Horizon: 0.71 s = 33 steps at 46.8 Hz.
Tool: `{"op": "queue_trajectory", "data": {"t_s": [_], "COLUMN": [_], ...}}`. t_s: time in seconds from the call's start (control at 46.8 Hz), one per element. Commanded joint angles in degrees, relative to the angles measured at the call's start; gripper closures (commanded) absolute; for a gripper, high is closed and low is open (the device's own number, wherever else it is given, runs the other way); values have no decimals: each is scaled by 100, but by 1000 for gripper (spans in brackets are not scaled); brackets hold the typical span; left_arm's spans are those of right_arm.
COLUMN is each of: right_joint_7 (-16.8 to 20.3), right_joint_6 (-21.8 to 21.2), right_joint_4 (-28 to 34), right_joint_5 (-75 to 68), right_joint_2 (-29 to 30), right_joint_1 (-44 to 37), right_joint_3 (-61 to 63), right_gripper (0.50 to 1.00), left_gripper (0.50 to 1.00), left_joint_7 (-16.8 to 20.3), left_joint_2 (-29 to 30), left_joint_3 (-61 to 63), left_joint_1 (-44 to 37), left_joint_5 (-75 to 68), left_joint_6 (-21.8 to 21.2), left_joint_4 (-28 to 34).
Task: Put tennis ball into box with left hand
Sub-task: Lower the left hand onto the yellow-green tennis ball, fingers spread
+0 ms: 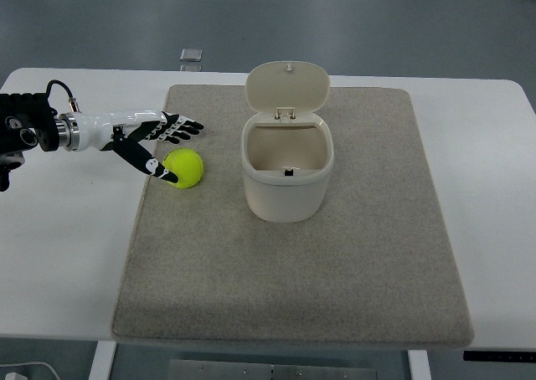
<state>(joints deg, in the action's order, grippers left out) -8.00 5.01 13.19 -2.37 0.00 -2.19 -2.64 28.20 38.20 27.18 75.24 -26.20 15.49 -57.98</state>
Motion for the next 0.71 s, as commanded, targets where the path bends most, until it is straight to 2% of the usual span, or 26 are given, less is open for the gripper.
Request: {"op": "queue_trajectory", "data": {"t_s": [0.0,0.278,0.406,0.684], "right_joint_7": [0,0,0,0], "right_joint_6": [0,0,9,0], "right_joint_4": [-1,-1,-1,-1], "right_joint_5": [0,0,0,0], "right_joint_2": [0,0,0,0], "right_joint_1": [0,0,0,0], "right_joint_3": [0,0,0,0], "right_gripper": [562,562,562,562], "left_gripper": [523,525,527,531], "left_joint_7": [1,1,1,1], "left_joint_2": [-58,-49,-49,-58], "left_joint_3": [-2,7,16,16], "left_joint_1": [-1,8,-9,-115], "left_joint_5": [1,-51,-175,-306], "left_joint_6": [-2,-28,-265,-397], "left_joint_4": [-47,-144,-144,-135]}}
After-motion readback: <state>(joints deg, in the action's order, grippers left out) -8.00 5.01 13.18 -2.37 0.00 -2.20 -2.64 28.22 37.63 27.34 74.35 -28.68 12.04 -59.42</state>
